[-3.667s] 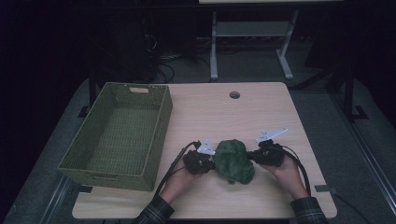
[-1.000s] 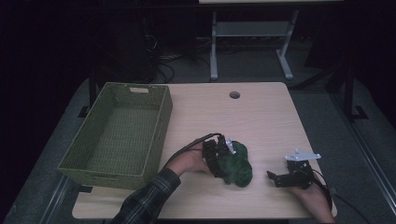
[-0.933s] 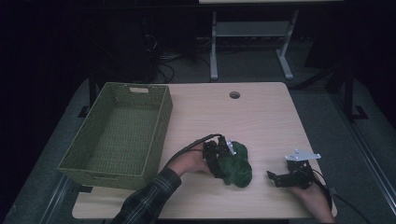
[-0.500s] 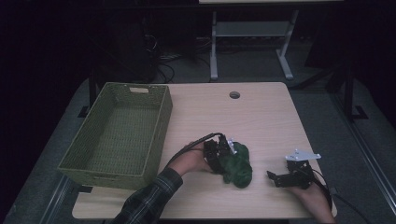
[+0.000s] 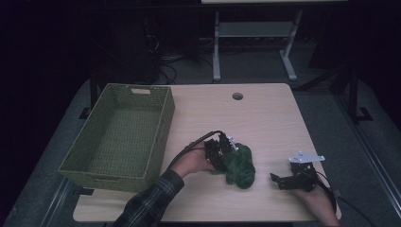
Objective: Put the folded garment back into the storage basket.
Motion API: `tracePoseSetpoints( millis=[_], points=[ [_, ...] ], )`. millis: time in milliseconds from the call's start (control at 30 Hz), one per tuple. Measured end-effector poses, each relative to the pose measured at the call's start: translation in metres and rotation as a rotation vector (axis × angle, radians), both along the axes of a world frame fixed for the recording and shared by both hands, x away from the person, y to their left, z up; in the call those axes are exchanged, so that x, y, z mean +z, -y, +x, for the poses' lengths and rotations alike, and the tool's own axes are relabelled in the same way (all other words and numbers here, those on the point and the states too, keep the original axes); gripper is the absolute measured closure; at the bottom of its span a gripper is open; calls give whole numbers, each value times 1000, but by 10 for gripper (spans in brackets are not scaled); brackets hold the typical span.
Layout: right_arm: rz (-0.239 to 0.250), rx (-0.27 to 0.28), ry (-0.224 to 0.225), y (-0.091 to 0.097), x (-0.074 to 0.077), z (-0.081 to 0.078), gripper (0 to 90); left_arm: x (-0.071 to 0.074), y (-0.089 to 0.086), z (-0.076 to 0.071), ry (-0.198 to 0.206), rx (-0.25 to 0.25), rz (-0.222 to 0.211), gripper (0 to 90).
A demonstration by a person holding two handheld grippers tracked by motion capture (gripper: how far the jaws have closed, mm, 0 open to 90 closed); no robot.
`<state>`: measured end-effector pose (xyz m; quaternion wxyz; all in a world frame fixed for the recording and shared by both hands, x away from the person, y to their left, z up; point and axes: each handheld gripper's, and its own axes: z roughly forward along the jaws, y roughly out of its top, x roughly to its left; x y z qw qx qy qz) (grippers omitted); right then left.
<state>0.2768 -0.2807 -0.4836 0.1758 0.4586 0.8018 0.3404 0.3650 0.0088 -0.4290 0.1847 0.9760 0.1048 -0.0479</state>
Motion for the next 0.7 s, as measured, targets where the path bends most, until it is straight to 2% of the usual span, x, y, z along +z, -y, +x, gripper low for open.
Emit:
tracePoseSetpoints(
  millis=[300,400,500,700],
  points=[
    [0,0,1,0,0,0,28,11,-4,0,0,34,-23,662],
    [0,0,1,0,0,0,28,17,-7,2,-7,47,-39,662],
    [0,0,0,0,0,0,28,24,-9,2,6,46,-34,661],
    [0,0,1,0,0,0,28,40,-16,2,10,60,-70,661]
  ],
)
